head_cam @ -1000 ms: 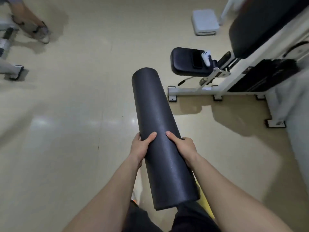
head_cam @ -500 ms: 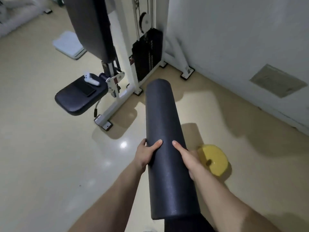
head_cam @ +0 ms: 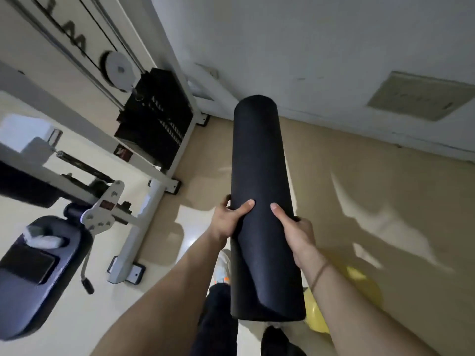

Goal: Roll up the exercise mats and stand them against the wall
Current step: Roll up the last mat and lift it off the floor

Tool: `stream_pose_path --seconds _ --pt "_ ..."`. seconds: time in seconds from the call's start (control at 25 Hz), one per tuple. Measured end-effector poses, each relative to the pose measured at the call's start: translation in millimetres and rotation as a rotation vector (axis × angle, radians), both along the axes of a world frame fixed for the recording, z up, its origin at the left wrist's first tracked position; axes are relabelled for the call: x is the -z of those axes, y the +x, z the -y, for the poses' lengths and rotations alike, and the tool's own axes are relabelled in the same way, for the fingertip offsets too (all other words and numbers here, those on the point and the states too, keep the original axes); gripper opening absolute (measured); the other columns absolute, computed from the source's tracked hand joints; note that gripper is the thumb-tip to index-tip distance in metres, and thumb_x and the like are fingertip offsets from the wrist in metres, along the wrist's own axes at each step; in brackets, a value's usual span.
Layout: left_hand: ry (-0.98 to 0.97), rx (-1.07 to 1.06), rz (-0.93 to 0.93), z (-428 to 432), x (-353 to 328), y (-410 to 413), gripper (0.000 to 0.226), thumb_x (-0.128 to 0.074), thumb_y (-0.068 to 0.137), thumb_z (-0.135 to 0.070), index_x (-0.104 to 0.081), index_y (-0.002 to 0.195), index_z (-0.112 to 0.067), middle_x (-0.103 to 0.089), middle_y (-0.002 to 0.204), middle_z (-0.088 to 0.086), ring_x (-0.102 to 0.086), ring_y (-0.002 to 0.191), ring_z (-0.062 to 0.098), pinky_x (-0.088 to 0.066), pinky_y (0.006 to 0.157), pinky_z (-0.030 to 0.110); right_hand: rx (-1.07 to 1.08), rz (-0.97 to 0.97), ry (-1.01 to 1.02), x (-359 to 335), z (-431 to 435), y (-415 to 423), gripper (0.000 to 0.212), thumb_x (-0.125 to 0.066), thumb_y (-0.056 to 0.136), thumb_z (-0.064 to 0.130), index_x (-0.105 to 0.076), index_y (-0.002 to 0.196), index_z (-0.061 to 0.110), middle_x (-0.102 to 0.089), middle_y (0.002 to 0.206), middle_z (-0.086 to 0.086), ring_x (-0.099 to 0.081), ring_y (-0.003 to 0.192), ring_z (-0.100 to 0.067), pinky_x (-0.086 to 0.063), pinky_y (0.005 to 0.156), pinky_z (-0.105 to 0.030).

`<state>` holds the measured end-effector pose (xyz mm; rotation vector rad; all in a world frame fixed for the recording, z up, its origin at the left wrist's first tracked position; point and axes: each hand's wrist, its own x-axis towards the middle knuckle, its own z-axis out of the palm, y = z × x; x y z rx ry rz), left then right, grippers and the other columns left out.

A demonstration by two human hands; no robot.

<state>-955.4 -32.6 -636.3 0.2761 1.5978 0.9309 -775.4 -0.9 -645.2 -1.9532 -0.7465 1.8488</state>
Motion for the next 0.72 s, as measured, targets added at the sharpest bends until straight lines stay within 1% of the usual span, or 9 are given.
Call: stream_pose_path --seconds 0.08,0.16,0.2,0.24,0.28,0.4,0.48,0.64,0.72 --pt "0.019 0.043 -0.003 -59 53 -21 0.057 -0.084 0.083 -0.024 -0.054 0.130 -0.013 -0.075 0.114 0.006 -0.075 0.099 0.020 -0.061 0.087 0.032 0.061 -0.009 0.011 54 -48 -22 0.077 -0.088 0.051 0.073 -0.078 0.098 0.014 -0.081 0.090 0.003 -0.078 0.087 -0.021 -0.063 0.089 -0.041" --pt "0.042 0.100 -0.006 -117 120 -46 0.065 -0.088 0.078 -0.030 -0.056 0.132 -0.013 -0.075 0.116 0.007 -0.075 0.101 0.021 -0.060 0.092 0.036 0.118 0.001 0.019 114 -98 -48 0.069 -0.089 0.057 0.068 -0.078 0.097 0.013 -0.082 0.090 0.002 -0.078 0.088 -0.021 -0.063 0.090 -0.041" --pt "0.049 0.122 -0.012 -142 152 -59 0.071 -0.090 0.074 -0.036 -0.057 0.133 -0.014 -0.075 0.117 0.007 -0.075 0.102 0.022 -0.059 0.094 0.039 0.146 0.017 0.019 144 -120 -61 0.071 -0.089 0.055 0.069 -0.078 0.097 0.012 -0.081 0.090 0.001 -0.078 0.088 -0.023 -0.063 0.090 -0.041" --pt "0.050 0.138 -0.006 -164 187 -71 0.074 -0.090 0.070 -0.039 -0.057 0.133 -0.016 -0.074 0.118 0.007 -0.074 0.103 0.023 -0.058 0.095 0.041 0.172 0.031 0.026 176 -139 -73 0.074 -0.087 0.053 0.070 -0.078 0.097 0.012 -0.081 0.090 -0.001 -0.078 0.087 -0.024 -0.063 0.090 -0.042" --pt "0.047 0.158 0.004 -183 223 -81 0.072 -0.089 0.071 -0.039 -0.058 0.132 -0.017 -0.074 0.118 0.007 -0.074 0.103 0.023 -0.058 0.095 0.041 0.199 0.039 0.037 209 -154 -84 0.071 -0.088 0.056 0.068 -0.077 0.097 0.011 -0.081 0.090 -0.002 -0.078 0.086 -0.025 -0.063 0.089 -0.042" --pt "0.044 0.195 0.040 -222 315 -105 0.053 -0.083 0.084 -0.026 -0.058 0.131 -0.019 -0.074 0.120 0.006 -0.074 0.105 0.022 -0.059 0.092 0.037 0.260 0.024 0.117 301 -182 -110 0.038 -0.089 0.077 0.044 -0.081 0.098 0.013 -0.082 0.091 -0.001 -0.079 0.087 -0.022 -0.063 0.090 -0.043" --pt "0.070 0.192 0.045 -246 379 -120 0.051 -0.080 0.087 -0.022 -0.059 0.133 -0.019 -0.074 0.120 0.004 -0.073 0.108 0.022 -0.058 0.093 0.037 0.269 0.017 0.158 364 -201 -124 0.028 -0.088 0.080 0.039 -0.083 0.097 0.018 -0.082 0.094 0.001 -0.079 0.089 -0.020 -0.062 0.092 -0.043" --pt "0.085 0.207 -0.008 -286 486 -146 0.046 -0.079 0.088 -0.020 -0.060 0.130 -0.020 -0.074 0.118 0.003 -0.074 0.105 0.021 -0.059 0.094 0.041 0.257 0.010 0.199 475 -241 -152 0.027 -0.086 0.083 0.039 -0.082 0.103 0.021 -0.082 0.096 0.005 -0.078 0.090 -0.015 -0.062 0.092 -0.040" --pt "0.078 0.200 -0.032 -297 518 -158 0.044 -0.078 0.089 -0.019 -0.060 0.129 -0.025 -0.075 0.118 0.001 -0.073 0.105 0.019 -0.058 0.096 0.041 0.229 0.011 0.275 513 -251 -166 0.036 -0.086 0.082 0.043 -0.080 0.112 0.022 -0.081 0.104 0.002 -0.077 0.098 -0.017 -0.060 0.096 -0.042"
